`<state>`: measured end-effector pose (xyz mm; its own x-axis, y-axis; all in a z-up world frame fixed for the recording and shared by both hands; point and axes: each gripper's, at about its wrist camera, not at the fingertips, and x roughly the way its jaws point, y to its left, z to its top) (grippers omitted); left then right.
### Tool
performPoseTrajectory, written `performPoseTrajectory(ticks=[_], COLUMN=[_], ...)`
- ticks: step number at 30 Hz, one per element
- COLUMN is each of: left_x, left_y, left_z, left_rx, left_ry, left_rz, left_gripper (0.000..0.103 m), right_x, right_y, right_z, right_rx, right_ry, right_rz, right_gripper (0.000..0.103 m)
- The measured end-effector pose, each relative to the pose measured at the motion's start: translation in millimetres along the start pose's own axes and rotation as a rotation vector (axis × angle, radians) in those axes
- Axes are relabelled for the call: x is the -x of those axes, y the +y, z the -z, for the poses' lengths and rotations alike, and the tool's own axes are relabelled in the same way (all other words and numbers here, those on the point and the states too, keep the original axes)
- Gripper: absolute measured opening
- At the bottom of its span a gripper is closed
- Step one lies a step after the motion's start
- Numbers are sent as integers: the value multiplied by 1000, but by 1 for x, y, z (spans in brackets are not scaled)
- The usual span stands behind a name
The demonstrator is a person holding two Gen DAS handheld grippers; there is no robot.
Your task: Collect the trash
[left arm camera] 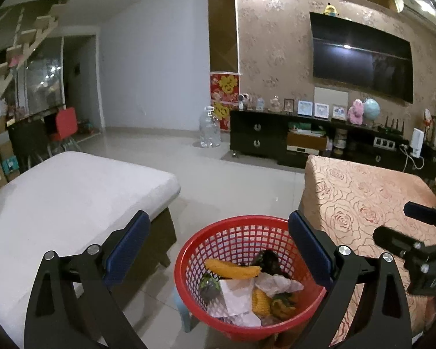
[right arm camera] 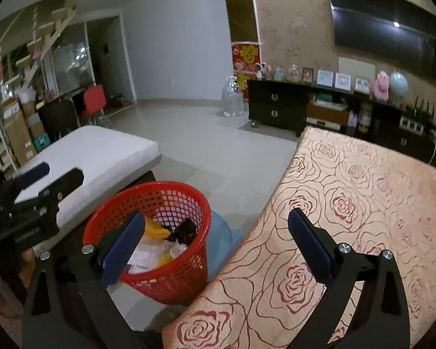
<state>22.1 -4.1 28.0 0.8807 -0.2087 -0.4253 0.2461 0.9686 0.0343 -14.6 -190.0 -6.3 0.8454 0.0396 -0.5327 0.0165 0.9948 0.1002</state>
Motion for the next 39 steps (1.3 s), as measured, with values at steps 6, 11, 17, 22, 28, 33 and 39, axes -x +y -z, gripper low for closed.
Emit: performPoseTrajectory(ticks=[6,11,17,22,28,33,39], left_x=[21,30,26,24,22,20,18], left_y=[-3,-8,-10,-10,-8,-7,-7], left_z=[12,19,19,20,21,20,21], left_rx=[-26,-55,-41,-45,-38,-36,-42], left_ry=[-40,-59,-52,-50,-41,-39,-38], left_rz=[-48,-65,-62,-63,-66,-67,-69], left_gripper=[93,95,95,95,95,95,95], right_x=[10,11,13,13,14,13,11], right_y=[5,7,9,11,17,16,17], right_z=[6,10,11,12,11,10,13], right_rx=[8,11,13,17,25,23,26], right_ry=[-26,-25,-38,-30,-28,-27,-20], right_rz=[-16,-9,-9,-13,-22,-23,-28], right_gripper=[96,96,96,96,96,96,96])
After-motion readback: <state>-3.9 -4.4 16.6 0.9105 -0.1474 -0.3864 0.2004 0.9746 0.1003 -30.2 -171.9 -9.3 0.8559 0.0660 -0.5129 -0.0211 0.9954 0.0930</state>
